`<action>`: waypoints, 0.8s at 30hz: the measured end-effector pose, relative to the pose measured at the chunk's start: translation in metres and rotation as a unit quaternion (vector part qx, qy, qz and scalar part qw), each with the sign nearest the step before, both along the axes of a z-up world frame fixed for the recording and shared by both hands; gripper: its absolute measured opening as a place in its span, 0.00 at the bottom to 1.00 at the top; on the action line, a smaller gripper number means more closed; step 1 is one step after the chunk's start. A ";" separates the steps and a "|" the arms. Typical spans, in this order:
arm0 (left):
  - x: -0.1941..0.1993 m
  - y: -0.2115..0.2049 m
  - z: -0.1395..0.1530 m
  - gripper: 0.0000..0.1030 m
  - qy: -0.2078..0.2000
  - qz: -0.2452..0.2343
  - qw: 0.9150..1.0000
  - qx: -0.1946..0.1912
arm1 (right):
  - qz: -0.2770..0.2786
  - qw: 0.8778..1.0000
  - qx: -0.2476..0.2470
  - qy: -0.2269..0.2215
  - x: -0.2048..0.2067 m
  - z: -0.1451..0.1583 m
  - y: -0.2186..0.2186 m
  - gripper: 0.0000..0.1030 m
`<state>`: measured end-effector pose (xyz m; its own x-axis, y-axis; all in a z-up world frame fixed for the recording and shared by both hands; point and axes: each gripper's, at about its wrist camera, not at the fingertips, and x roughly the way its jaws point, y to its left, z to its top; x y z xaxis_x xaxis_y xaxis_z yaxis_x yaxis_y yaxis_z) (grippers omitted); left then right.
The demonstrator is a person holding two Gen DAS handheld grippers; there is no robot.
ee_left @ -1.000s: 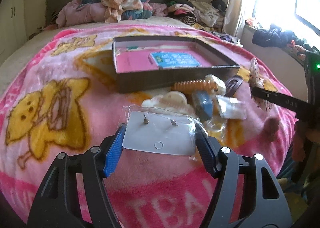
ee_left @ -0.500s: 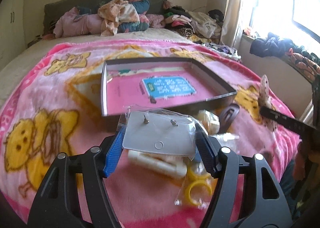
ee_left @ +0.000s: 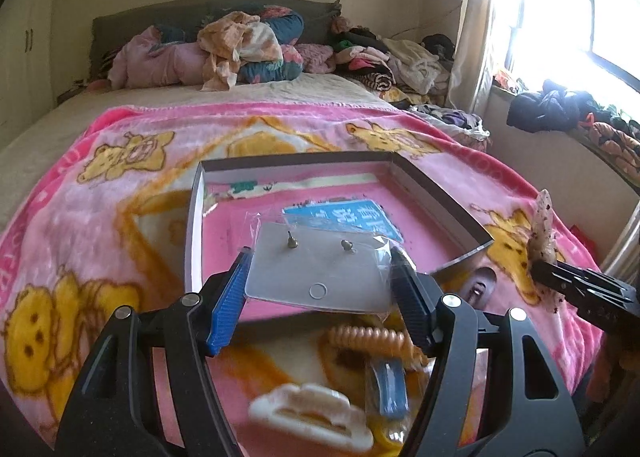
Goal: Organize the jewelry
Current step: 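Carry the earring card and bow into the grey tray and open both tools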
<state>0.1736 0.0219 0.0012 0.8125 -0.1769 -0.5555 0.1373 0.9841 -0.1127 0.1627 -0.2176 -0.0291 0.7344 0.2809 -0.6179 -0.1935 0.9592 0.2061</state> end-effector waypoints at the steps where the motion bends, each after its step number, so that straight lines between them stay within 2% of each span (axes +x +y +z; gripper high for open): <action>1: 0.002 -0.001 0.000 0.56 -0.002 0.000 1.000 0.003 | 0.001 1.000 -0.002 -0.001 0.003 0.001 0.001 0.30; 11: 0.025 0.000 -0.003 0.57 0.001 0.008 1.000 0.009 | 0.017 1.000 -0.017 -0.003 0.036 0.009 0.017 0.31; 24: 0.056 0.009 -0.024 0.57 0.033 0.020 0.999 0.009 | 0.030 0.999 -0.031 0.006 0.083 0.011 0.035 0.32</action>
<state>0.2294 0.0307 -0.0226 0.7801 -0.1338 -0.6112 0.0901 0.9907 -0.1020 0.2456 -0.1829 -0.0178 0.7098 0.2843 -0.6445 -0.2481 0.9572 0.1490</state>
